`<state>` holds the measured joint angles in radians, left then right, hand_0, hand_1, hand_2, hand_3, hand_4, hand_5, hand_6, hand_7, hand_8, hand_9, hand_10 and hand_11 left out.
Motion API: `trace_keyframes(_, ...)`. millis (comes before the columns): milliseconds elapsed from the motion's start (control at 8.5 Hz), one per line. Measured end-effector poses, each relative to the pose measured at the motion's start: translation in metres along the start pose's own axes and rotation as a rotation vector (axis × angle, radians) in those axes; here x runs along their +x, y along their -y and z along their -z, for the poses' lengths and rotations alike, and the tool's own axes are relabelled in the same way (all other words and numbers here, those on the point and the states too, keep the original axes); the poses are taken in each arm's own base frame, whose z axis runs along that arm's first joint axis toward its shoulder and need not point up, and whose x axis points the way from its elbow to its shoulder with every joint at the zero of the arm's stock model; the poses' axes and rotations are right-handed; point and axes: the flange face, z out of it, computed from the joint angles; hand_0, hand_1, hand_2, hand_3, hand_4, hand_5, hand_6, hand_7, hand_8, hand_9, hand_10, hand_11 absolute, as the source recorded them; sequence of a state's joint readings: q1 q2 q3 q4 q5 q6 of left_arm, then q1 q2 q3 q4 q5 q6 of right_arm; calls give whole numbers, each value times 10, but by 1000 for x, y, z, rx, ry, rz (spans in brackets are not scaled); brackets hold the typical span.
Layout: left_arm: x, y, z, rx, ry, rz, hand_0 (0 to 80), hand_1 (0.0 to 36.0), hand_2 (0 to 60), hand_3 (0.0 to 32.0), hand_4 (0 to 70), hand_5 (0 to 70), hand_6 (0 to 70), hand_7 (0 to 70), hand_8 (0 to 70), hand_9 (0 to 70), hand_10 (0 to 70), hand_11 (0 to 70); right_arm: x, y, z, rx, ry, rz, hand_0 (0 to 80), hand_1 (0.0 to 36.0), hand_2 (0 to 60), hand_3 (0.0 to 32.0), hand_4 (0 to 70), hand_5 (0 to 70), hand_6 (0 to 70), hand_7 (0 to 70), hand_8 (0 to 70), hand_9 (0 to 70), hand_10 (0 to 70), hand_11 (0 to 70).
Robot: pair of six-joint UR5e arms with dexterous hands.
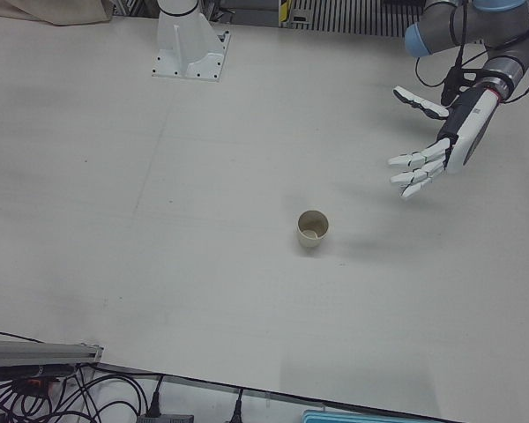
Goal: Pour water
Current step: 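Move the left hand to the beige cup and the right hand toward the other cup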
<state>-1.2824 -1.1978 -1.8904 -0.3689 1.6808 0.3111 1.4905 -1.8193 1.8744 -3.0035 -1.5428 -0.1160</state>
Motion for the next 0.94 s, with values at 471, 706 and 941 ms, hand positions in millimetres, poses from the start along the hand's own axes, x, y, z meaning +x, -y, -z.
trace_keyframes(471,-25,51,26,-24,-10,-146,558,188,136,0,294,123,173,176,111,88,119,190,32,1,-9,3,-76,44,557,245,474,0,555,414,430,610,377,524,441,631)
trace_keyframes(706,-50,87,5,-29,16,-198,516,154,126,0,246,94,141,146,85,51,88,142,74,-8,-28,-24,-160,65,532,217,428,0,503,385,392,573,346,492,404,575)
trace_keyframes(941,-72,107,-21,-23,51,-214,490,130,136,0,231,74,119,126,67,32,72,117,107,-14,-37,-36,-200,69,527,209,389,0,445,367,364,550,323,467,390,557)
